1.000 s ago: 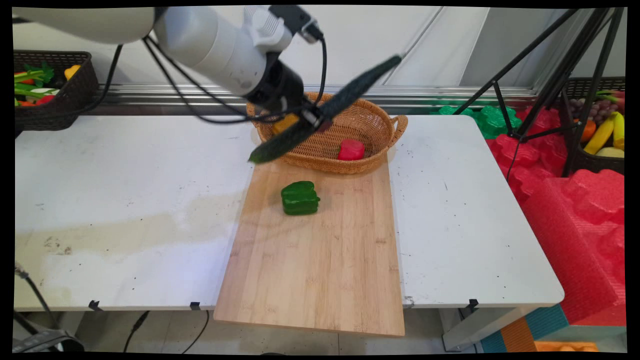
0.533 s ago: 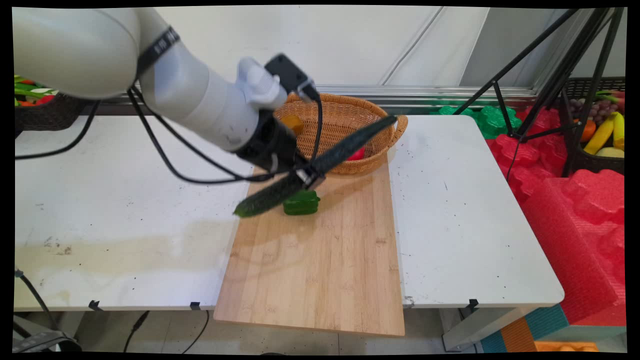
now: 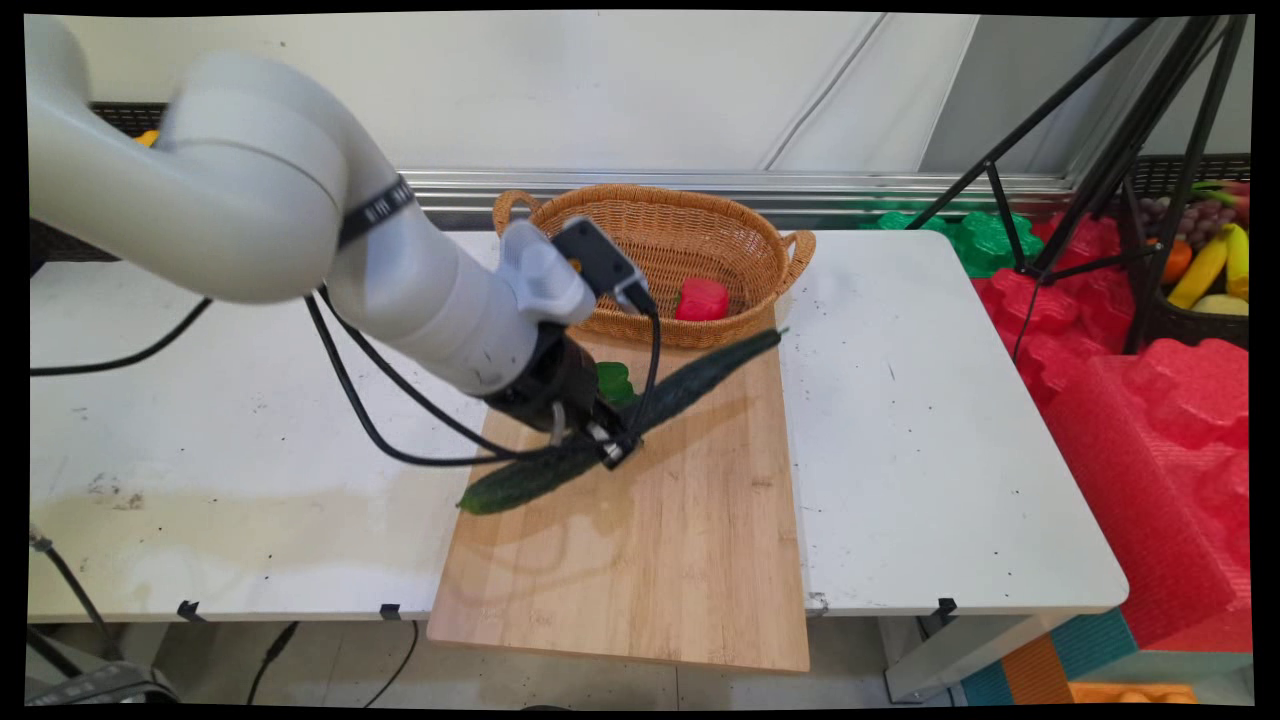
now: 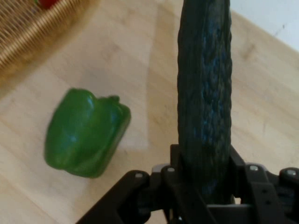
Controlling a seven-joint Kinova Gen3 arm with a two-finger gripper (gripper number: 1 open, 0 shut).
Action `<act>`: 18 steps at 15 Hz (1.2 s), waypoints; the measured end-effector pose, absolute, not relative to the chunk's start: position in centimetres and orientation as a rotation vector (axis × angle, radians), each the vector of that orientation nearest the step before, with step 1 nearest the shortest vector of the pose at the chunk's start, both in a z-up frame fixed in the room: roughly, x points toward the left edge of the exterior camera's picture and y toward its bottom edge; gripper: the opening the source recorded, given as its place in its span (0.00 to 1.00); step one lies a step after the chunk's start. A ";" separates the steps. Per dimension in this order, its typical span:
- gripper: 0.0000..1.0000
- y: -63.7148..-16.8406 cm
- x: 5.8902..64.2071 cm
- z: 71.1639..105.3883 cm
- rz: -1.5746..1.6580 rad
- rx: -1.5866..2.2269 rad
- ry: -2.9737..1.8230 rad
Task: Place the picked object on the cutting board
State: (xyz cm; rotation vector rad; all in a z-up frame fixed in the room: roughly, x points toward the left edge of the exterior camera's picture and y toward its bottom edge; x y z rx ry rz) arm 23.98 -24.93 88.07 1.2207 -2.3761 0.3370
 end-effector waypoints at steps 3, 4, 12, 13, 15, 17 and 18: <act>0.00 -24.8 23.4 86.5 0.311 1.234 -2.402; 0.00 -24.7 23.2 85.8 0.299 1.239 -2.412; 0.00 -24.5 22.2 82.0 0.250 1.223 -2.468; 0.00 -24.5 22.2 81.7 0.248 1.217 -2.472; 0.00 -24.5 22.1 81.2 0.247 1.209 -2.477; 0.00 -24.5 22.0 80.9 0.247 1.198 -2.482; 1.00 -24.5 22.0 80.7 0.248 1.191 -2.484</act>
